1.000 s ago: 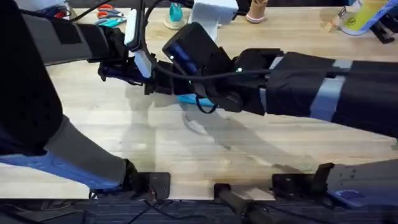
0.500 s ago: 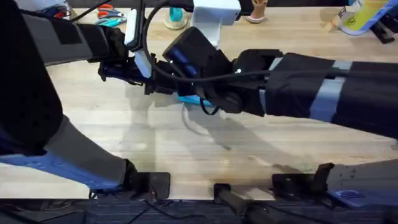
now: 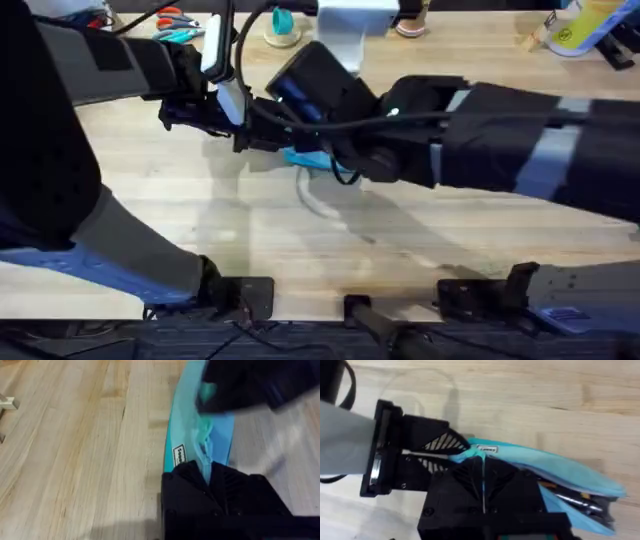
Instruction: Unzip the bag, pick up the pens from the table one at a time and place them inside, then zip the bag closed.
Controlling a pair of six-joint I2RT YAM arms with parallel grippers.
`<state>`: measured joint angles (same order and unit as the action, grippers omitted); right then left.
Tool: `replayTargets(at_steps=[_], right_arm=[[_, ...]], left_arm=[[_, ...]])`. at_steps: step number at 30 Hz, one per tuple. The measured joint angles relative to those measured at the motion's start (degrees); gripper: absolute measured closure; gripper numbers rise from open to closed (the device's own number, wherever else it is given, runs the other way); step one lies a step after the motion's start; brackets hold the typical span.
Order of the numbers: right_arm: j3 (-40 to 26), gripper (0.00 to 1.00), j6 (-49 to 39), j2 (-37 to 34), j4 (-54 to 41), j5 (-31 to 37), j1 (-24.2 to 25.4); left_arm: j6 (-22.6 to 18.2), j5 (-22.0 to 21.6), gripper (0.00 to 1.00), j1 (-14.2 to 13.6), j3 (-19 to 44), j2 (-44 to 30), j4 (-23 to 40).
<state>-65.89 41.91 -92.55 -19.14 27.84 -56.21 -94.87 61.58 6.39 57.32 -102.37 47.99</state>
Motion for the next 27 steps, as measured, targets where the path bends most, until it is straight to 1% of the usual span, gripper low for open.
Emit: replayTargets(at_steps=[3,9,19,24,25,27], right_arm=[[0.0,0.971,-0.02,1.13,-1.18,1.01,1.24],[0.0,0.971,-0.02,2.62,-5.49,2.66,5.25],[0.0,0.971,-0.06,4.28,-12.39,3.43,8.43],[0.0,0.971,-0.2,5.18,-15.05,5.17,11.07],[0.0,0.971,-0.22,5.18,-17.61,5.6,12.77],[0.0,0.971,-0.22,5.18,-18.28,5.61,13.81]], left_arm=[[0.0,-0.08,0.959,0.0,0.0,0.0,0.05],[0.0,-0.06,0.959,0.02,0.0,0.0,0.15],[0.0,-0.13,0.959,0.02,0.0,0.0,0.22],[0.0,-0.13,0.959,0.02,0.0,0.0,0.22],[0.0,-0.14,0.959,0.02,0.0,0.0,0.22],[0.0,-0.15,0.959,0.02,0.0,0.0,0.22]])
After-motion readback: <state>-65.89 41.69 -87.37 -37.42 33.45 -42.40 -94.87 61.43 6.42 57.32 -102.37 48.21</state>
